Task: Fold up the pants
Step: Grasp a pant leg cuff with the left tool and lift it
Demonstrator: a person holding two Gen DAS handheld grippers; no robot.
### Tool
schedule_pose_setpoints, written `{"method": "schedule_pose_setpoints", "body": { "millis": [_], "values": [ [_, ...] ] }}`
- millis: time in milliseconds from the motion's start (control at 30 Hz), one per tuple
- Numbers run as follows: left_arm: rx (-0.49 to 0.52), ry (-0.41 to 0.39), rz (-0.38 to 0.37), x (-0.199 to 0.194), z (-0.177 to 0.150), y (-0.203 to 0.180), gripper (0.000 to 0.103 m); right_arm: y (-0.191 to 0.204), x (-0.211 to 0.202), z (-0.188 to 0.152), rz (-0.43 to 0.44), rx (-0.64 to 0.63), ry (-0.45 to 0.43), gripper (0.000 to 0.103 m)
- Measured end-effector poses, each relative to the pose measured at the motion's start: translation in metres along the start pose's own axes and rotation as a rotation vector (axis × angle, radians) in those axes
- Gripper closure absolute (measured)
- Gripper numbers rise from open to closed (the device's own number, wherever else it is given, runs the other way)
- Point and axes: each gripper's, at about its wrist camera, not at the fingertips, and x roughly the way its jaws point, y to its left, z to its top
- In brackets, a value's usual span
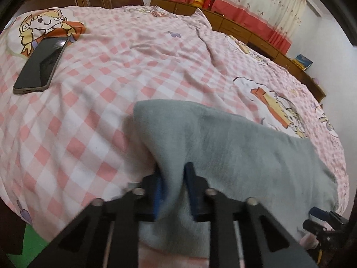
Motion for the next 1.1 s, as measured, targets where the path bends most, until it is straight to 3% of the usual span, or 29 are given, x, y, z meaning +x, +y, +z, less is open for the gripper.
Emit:
{"method": "schedule_pose_setpoints", "body": {
  "millis": [167,433,600,800,1100],
  "values": [
    [-0.006,-0.001,-0.037,-0.015,0.004,-0.002,0.091,-0.014,-0.016,0.0,0.004,0.058,-0.055,0.025],
    [0.034,-0.03,-0.216,-0.063,0.016,-0.034,0.091,-0.035,-0.034,-0.004,0.054,0.137,-0.117,0.025],
    [0.074,-0.03,-0.285,-0.083,0.02,-0.066,0.091,-0.047,-0.042,-0.012,0.088,0.174,-0.133,0.025],
    [0.131,-0.008,-0.287,-0.082,0.018,-0.106,0.09,-0.054,-0.05,-0.022,0.044,0.145,-0.124,0.027],
    [0.216,0.06,-0.313,-0.054,0.004,-0.173,0.09,-0.074,-0.059,-0.034,0.067,0.187,-0.154,0.027]
  ]
}}
